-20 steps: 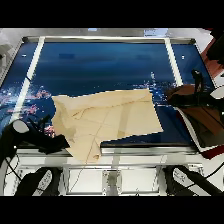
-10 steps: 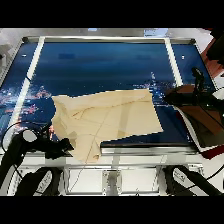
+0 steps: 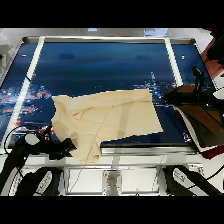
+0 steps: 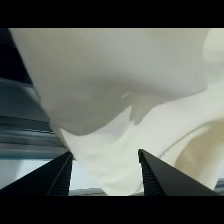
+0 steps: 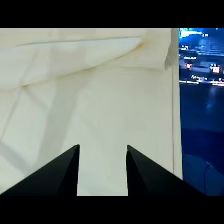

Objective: Fold the shirts.

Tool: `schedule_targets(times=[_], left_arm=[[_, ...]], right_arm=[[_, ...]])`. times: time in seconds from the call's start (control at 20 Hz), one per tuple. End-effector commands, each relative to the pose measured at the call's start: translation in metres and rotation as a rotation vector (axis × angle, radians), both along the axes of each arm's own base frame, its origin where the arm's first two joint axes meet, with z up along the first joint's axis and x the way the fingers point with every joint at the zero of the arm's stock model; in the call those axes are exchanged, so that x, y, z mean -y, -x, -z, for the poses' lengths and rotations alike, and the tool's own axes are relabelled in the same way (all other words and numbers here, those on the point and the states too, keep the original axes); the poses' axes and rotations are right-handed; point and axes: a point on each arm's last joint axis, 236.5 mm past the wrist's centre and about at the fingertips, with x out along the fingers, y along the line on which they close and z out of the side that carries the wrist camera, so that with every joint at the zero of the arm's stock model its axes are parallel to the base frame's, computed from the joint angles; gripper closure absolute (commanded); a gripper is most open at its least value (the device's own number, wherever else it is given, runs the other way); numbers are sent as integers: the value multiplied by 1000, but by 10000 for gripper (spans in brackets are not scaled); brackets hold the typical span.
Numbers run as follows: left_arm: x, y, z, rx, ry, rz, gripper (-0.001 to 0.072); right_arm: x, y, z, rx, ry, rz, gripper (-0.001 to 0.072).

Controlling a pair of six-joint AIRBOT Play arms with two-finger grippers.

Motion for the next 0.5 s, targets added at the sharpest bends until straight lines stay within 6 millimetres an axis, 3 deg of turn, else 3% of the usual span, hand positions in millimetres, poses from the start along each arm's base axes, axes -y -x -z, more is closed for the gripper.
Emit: schedule_targets(times=[0.0,0.1,0.15,0.3,0.35,0.45], left_arm=[[4,2,5,1,15,-17,264],[13,-3,-1,29,62,-12,607],[19,-6,-4,50,89,-1,693],[26,-7,-9,50,124,-9,693],[27,-6,-10,45,132,-3,692],[30,-2,-13,42,149,24,692]], right_arm=[[0,-1,-1,3,-2,2,357],[0,0,-1,2,-2,2,360],[0,0,0,0,-1,1,370],[1,9,13,-67,-24,39,367],[6,20,31,-155,-39,109,367],[4,64,81,-366,-43,147,368]])
